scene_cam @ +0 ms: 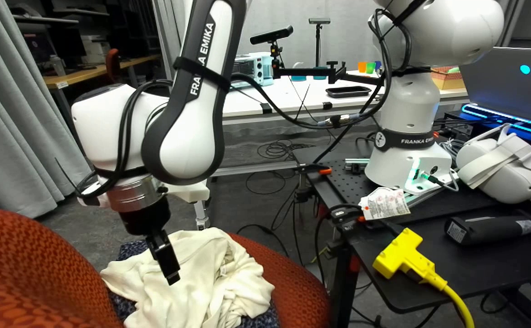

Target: Hang the white blanket on the backrest of the orange chair

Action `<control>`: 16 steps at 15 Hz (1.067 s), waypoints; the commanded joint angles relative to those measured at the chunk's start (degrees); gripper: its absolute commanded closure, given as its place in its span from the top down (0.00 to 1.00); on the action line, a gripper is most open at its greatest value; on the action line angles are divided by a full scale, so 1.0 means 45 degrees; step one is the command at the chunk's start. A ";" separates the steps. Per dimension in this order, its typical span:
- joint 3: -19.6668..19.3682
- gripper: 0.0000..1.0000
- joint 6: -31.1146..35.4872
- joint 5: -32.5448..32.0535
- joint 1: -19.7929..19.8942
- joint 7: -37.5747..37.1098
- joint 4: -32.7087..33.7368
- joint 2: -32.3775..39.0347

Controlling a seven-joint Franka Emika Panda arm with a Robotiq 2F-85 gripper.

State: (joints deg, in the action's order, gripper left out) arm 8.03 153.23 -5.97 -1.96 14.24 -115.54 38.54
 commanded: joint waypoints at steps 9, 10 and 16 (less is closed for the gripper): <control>0.0493 0.83 -0.0329 0.0226 0.0547 0.0883 0.2229 0.2138; 0.0525 0.74 -0.0296 0.0224 0.0576 0.0889 0.2167 0.2097; 0.0847 0.27 0.0091 0.0512 0.0946 0.0749 0.1339 0.1349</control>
State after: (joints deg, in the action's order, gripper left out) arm 10.25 153.17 -5.36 0.47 16.08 -107.41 46.99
